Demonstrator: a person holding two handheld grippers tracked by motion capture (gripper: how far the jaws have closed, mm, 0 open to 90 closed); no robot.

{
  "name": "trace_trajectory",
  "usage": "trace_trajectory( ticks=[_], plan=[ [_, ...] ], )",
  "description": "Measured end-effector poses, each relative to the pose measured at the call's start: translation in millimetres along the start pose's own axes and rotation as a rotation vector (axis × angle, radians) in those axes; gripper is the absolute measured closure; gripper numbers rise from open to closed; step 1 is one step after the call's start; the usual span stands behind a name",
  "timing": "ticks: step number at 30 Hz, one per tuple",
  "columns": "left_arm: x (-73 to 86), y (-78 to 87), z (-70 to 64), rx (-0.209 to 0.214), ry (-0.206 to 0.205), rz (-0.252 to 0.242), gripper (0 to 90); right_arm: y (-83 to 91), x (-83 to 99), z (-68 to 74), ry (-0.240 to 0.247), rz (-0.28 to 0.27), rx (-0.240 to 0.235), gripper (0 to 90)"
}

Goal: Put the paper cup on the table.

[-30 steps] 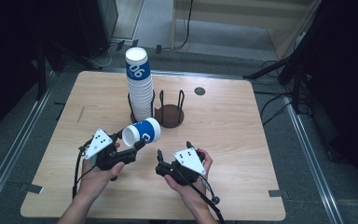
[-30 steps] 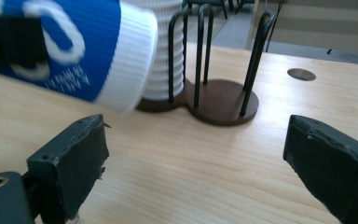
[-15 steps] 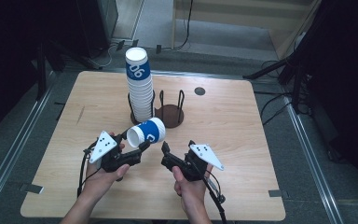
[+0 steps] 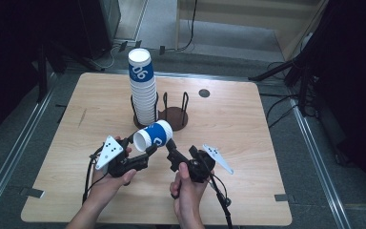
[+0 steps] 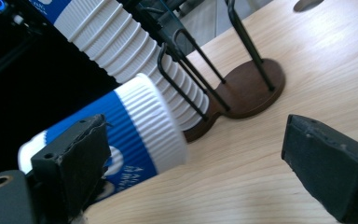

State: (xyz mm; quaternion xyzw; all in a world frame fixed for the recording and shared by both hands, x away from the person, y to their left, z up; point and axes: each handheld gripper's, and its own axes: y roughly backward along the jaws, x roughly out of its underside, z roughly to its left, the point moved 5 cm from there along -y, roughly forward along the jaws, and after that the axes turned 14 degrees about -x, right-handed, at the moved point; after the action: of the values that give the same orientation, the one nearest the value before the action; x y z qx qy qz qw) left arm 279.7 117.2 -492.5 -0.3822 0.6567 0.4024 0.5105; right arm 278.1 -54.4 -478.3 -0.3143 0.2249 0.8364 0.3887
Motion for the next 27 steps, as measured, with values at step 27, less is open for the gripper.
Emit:
trace_trajectory(
  ticks=[27],
  plan=[
    [6.3,-2.2,-13.5,0.016,-0.035,-0.055,28.5,-21.8,3.7,2.1,-0.674,0.013,-0.142,6.8]
  ],
)
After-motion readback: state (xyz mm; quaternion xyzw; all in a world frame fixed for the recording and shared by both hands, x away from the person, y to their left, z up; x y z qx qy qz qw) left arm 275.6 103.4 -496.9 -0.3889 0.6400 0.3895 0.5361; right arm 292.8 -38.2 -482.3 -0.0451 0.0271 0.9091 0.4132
